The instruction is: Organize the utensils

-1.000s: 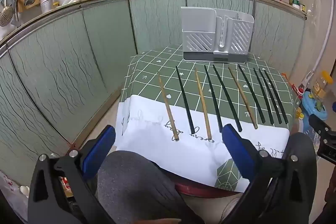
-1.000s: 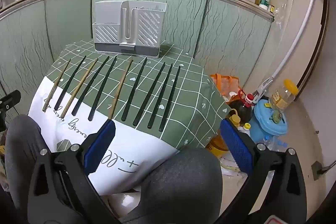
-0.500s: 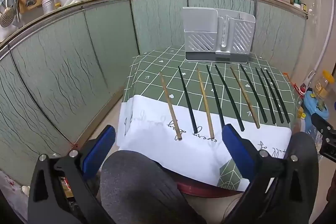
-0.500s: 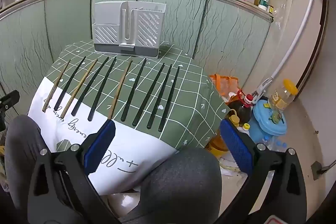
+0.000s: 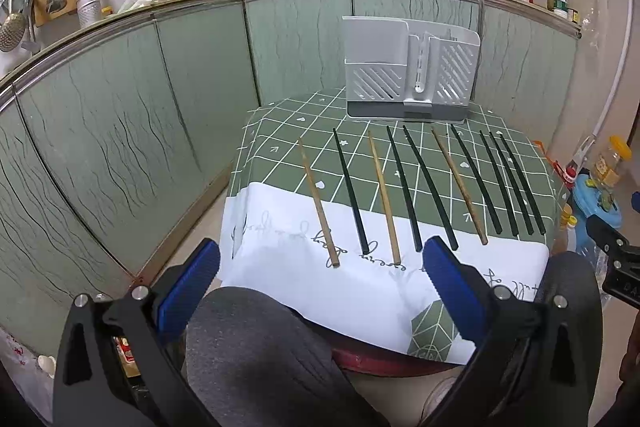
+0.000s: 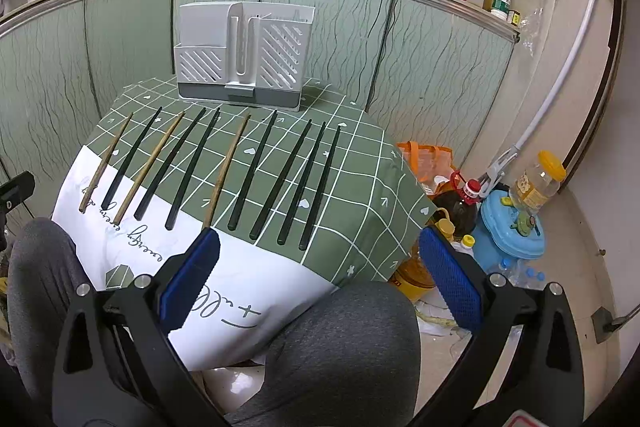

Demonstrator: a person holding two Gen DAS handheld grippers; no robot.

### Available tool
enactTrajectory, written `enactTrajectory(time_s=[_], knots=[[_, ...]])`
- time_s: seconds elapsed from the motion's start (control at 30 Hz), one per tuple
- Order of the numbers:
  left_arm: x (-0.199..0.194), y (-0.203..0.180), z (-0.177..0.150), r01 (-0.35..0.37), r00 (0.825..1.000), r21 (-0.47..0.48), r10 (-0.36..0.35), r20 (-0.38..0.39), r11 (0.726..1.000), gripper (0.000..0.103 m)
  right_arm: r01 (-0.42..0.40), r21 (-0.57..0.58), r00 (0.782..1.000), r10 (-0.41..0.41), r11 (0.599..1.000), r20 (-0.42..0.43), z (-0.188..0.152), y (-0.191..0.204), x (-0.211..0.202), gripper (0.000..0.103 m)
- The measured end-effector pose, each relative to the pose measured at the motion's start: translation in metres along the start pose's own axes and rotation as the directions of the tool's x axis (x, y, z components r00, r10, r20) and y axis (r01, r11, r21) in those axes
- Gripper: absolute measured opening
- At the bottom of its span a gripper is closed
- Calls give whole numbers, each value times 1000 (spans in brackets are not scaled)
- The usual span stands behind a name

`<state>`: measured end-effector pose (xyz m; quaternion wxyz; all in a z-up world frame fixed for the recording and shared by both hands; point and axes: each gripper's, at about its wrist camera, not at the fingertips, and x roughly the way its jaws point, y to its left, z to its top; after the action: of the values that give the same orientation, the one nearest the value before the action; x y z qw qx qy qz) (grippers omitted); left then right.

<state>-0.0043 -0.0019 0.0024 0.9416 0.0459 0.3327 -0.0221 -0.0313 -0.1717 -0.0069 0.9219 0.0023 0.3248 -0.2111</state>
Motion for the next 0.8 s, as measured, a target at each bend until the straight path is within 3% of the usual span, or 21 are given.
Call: enactTrajectory(time_s=[0.3,0.8], knots=[[-3,-1,0,22,1000,5,-22,6,1000,99,19,1,1000,-19,1000,6,2,-3,0,96],[-7,-5,0,59,998,24,-59,23,998,99,-26,24,999,25,999,37,5,-7,-8,96]])
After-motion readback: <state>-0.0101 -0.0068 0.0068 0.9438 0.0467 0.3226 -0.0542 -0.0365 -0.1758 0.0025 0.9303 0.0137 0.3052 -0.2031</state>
